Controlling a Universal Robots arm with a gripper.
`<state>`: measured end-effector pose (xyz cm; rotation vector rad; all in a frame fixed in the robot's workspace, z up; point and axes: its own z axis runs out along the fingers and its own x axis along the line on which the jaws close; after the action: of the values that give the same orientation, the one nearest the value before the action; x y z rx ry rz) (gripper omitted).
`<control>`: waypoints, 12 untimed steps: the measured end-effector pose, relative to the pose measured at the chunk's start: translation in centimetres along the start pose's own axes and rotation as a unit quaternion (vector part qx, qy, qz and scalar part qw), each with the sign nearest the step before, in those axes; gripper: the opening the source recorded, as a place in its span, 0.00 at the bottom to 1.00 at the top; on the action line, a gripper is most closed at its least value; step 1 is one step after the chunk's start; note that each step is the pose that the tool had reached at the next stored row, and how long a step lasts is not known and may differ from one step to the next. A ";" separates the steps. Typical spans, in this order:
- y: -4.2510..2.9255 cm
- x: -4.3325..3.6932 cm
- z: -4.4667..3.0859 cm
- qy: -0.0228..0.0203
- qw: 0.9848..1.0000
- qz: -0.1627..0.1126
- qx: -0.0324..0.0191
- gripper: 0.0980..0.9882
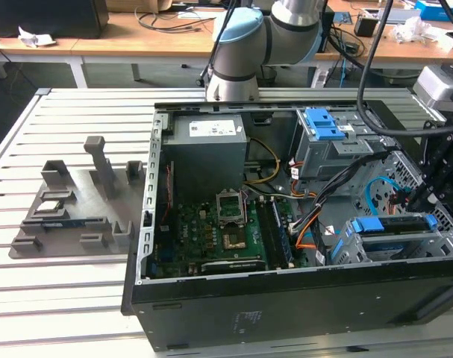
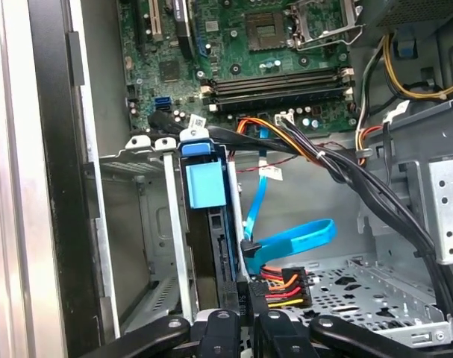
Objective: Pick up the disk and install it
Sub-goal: 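Insert the first disk wire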
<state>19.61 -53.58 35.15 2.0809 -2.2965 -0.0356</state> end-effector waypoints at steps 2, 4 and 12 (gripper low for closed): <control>0.05 0.15 0.15 0.000 1.000 -0.008 0.000 0.07; 0.22 0.37 0.27 0.001 1.000 -0.012 0.000 0.07; 0.38 0.44 0.78 0.001 1.000 -0.016 0.000 0.07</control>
<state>19.15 -53.98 34.39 2.1175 -2.2618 -0.0344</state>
